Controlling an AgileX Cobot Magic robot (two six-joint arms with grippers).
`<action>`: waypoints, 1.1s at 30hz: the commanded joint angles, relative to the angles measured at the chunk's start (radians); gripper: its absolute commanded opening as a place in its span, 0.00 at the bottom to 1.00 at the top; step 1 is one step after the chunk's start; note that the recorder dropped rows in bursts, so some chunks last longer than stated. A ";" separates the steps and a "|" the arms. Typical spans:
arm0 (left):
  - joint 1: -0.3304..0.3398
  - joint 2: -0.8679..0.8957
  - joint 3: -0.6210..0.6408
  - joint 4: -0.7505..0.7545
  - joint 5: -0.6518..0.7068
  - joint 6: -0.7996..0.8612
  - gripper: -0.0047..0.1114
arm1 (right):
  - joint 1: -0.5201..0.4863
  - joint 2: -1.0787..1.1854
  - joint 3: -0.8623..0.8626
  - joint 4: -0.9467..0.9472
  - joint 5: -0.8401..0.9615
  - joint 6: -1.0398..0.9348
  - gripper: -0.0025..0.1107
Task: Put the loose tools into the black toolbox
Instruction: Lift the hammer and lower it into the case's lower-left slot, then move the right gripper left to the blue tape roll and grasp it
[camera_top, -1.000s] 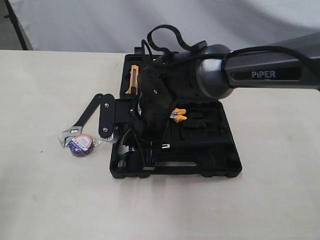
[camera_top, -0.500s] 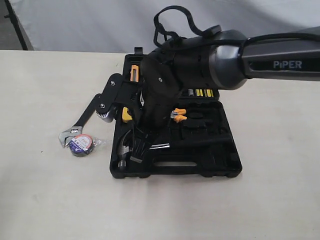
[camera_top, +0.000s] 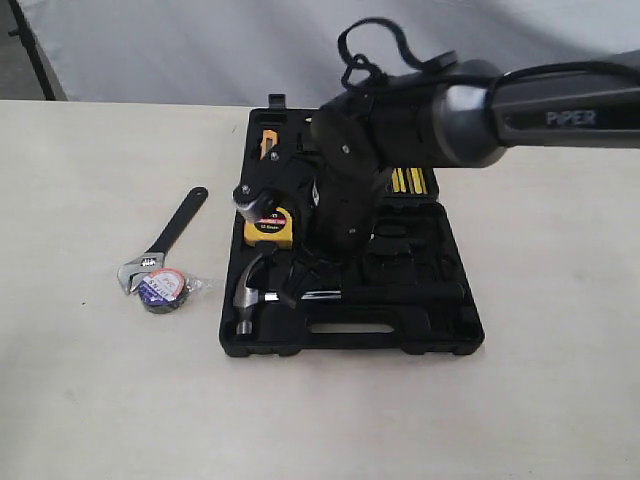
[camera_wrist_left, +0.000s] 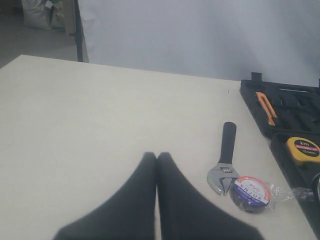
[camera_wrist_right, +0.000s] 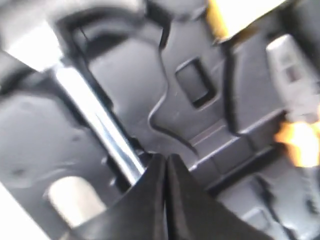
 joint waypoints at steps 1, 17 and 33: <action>0.003 -0.008 0.009 -0.014 -0.017 -0.010 0.05 | 0.000 -0.080 0.000 0.081 -0.014 0.014 0.02; 0.003 -0.008 0.009 -0.014 -0.017 -0.010 0.05 | -0.005 0.081 -0.002 0.215 -0.064 -0.005 0.02; 0.003 -0.008 0.009 -0.014 -0.017 -0.010 0.05 | 0.023 0.015 -0.213 0.383 -0.105 -0.017 0.03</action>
